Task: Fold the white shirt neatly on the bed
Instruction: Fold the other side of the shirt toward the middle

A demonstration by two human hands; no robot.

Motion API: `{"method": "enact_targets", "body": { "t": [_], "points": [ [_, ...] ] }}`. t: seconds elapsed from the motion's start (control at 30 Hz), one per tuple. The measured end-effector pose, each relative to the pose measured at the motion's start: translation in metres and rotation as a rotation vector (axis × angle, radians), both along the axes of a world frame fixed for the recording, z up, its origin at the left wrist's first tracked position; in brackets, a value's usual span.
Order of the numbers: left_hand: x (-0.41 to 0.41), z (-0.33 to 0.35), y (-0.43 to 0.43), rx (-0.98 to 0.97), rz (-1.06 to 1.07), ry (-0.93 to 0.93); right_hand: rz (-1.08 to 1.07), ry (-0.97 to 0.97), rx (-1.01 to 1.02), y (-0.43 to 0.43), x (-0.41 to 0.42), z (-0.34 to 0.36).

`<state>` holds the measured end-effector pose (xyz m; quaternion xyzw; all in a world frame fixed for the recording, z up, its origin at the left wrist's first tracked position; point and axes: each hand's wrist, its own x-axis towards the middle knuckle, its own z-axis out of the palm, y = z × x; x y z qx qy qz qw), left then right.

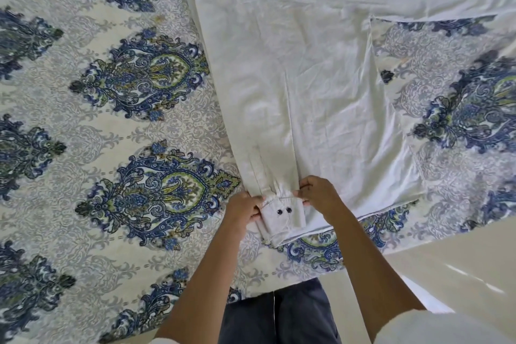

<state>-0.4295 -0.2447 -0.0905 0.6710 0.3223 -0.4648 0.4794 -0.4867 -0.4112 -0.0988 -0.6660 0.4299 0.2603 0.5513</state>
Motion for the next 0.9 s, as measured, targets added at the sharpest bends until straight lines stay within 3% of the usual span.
{"method": "enact_targets", "body": {
  "t": [0.17, 0.27, 0.37, 0.43, 0.5, 0.57, 0.67, 0.73, 0.8, 0.9],
  "points": [
    [0.054, 0.007, -0.009, 0.002, 0.117, -0.152, -0.029, -0.091, -0.060, 0.001, 0.041, 0.006],
    [0.083, 0.000, -0.016, 0.103, 0.020, -0.288, -0.180, -0.128, -0.102, -0.005, 0.080, 0.005],
    [0.089, -0.009, -0.010, 0.149, -0.025, -0.206, -0.167, 0.018, -0.107, -0.016, 0.099, -0.002],
    [0.094, -0.008, -0.011, 0.178, -0.128, -0.250, -0.103, 0.091, -0.125, -0.020, 0.104, -0.003],
    [0.105, -0.005, -0.019, 0.376, -0.299, -0.534, -0.054, 0.021, -0.362, -0.017, 0.114, 0.001],
    [0.127, -0.003, -0.032, 0.517, -0.327, -0.939, 0.035, -0.192, -0.642, -0.011, 0.136, 0.009],
    [0.177, -0.008, -0.053, 0.424, -0.542, -1.270, 0.369, -0.439, -0.754, -0.001, 0.185, 0.009],
    [0.215, -0.023, -0.058, 0.408, -0.790, -1.283, 0.612, -0.460, -0.759, 0.004, 0.218, -0.005],
    [0.249, -0.040, -0.054, 0.482, -1.076, -1.164, 0.795, -0.469, -0.829, 0.001, 0.238, -0.029],
    [0.283, -0.060, -0.037, 0.660, -1.316, -1.073, 0.727, -0.436, -0.967, -0.012, 0.241, -0.058]
  ]
}}
